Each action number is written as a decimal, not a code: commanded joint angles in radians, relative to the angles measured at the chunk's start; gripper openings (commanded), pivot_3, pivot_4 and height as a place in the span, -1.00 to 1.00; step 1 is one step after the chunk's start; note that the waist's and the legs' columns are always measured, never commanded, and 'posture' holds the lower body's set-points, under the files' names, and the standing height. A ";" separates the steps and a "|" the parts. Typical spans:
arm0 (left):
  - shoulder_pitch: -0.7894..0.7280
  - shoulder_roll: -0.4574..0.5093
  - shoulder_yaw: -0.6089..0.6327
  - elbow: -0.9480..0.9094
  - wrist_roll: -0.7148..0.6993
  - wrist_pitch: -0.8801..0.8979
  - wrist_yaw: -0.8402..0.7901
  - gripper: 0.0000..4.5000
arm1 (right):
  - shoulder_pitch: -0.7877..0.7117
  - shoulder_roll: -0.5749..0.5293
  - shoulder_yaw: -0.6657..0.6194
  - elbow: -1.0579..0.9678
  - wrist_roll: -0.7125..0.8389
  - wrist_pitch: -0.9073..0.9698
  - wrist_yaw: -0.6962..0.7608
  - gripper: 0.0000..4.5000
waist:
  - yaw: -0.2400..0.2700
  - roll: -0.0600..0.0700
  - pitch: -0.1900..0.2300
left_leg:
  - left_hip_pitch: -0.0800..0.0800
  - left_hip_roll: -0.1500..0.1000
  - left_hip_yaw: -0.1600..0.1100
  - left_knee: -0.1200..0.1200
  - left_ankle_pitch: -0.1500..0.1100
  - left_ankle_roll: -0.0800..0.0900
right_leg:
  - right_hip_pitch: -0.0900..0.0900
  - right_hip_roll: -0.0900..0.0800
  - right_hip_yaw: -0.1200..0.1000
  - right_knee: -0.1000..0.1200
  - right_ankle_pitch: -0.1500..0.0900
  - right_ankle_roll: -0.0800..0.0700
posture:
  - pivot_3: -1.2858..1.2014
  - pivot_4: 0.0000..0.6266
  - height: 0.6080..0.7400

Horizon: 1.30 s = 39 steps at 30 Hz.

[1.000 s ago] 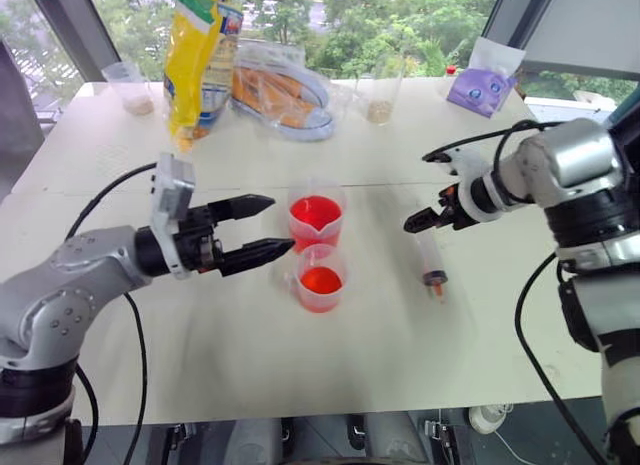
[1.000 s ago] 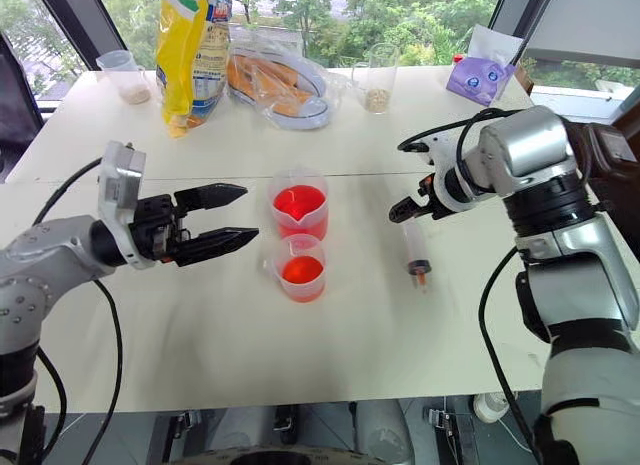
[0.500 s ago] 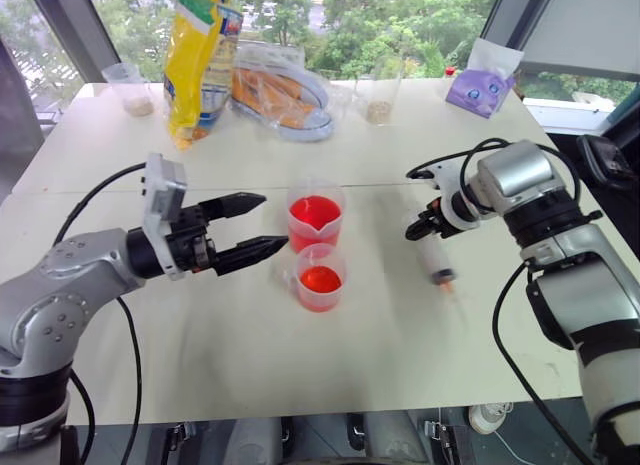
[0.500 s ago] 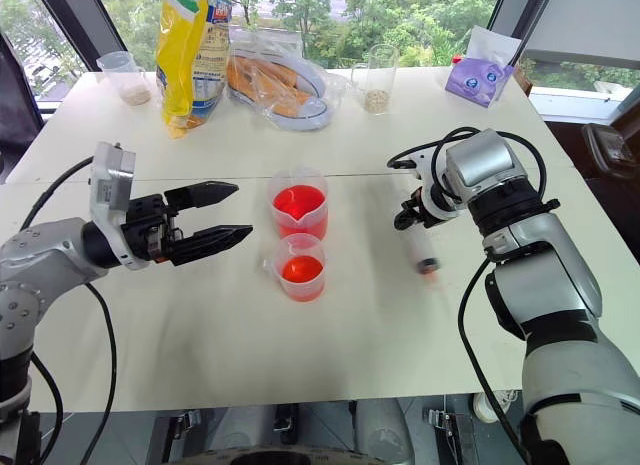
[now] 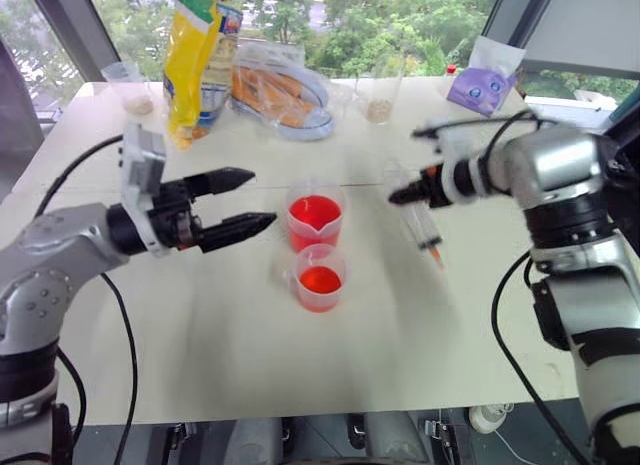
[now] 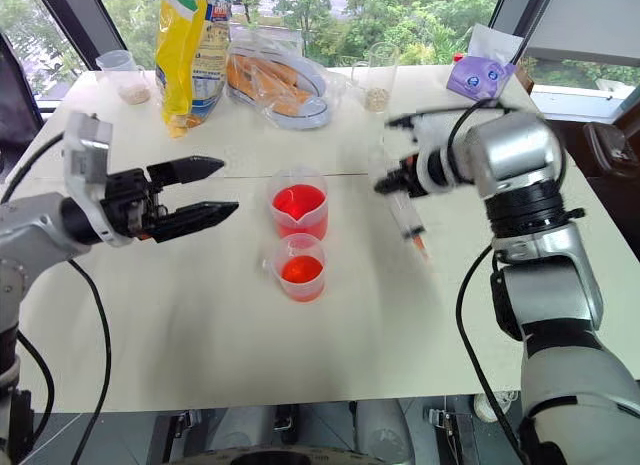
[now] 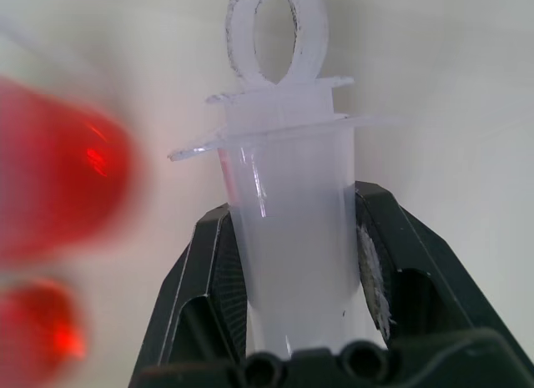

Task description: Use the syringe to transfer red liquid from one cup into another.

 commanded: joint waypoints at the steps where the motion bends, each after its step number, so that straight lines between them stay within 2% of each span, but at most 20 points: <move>1: -0.053 0.021 0.014 0.026 0.000 0.000 -0.031 1.00 | -0.018 0.070 -0.198 -0.145 0.101 -0.127 -0.004 -0.37 | 0.000 0.000 0.000 | 0.000 0.000 0.000 0.000 0.000 0.000 | 0.000 0.000 0.000 0.000 0.000 0.000 | 0.03 -0.52 1.00; 4: -0.099 0.029 0.004 0.062 0.004 0.005 -0.050 1.00 | 0.020 0.191 -0.311 -0.266 0.196 -0.261 -0.001 -0.37 | -0.001 0.000 0.000 | 0.000 0.000 0.000 0.000 0.000 0.000 | 0.000 0.000 0.000 0.000 0.000 0.000 | 0.03 -0.52 1.00; 7: -0.143 0.035 -0.007 0.092 0.008 0.015 -0.067 1.00 | 0.079 0.312 -0.361 -0.353 0.283 -0.348 -0.011 -0.37 | -0.001 0.000 0.000 | 0.000 0.000 0.000 -0.001 0.000 0.000 | 0.000 0.000 0.000 0.000 0.000 0.000 | 0.03 -0.52 1.00; 13: -0.201 0.037 -0.015 0.115 0.003 0.047 -0.080 1.00 | 0.235 0.440 -0.260 -0.351 0.218 -0.657 0.027 -0.37 | 0.001 -0.001 0.000 | 0.001 -0.001 -0.001 0.001 0.000 0.000 | 0.002 -0.001 0.000 0.000 0.000 0.000 | 0.03 -0.52 1.00; 18: -0.232 0.034 -0.021 0.123 0.007 0.067 -0.086 1.00 | 0.377 0.472 -0.158 -0.297 0.124 -0.901 0.087 -0.37 | -0.003 0.000 0.000 | 0.001 -0.001 -0.001 0.000 0.000 0.000 | 0.001 -0.001 0.000 0.001 0.000 0.000 | 0.03 -0.52 1.00; 26: -0.297 0.002 -0.070 0.158 0.049 0.052 -0.100 1.00 | 0.479 0.492 -0.066 -0.210 0.026 -1.118 0.112 -0.37 | -0.003 0.000 0.000 | 0.002 0.000 -0.001 0.000 0.001 -0.001 | 0.001 0.000 0.000 0.002 0.000 0.000 | 0.03 -0.52 1.00; 39: -0.437 -0.106 -0.159 0.277 0.176 0.006 -0.131 1.00 | 0.518 0.474 -0.007 -0.156 -0.040 -1.217 0.133 -0.37 | -0.001 0.000 0.000 | 0.002 0.000 -0.001 0.000 0.001 -0.002 | 0.002 0.000 0.000 0.002 0.000 0.000 | 0.03 -0.52 1.00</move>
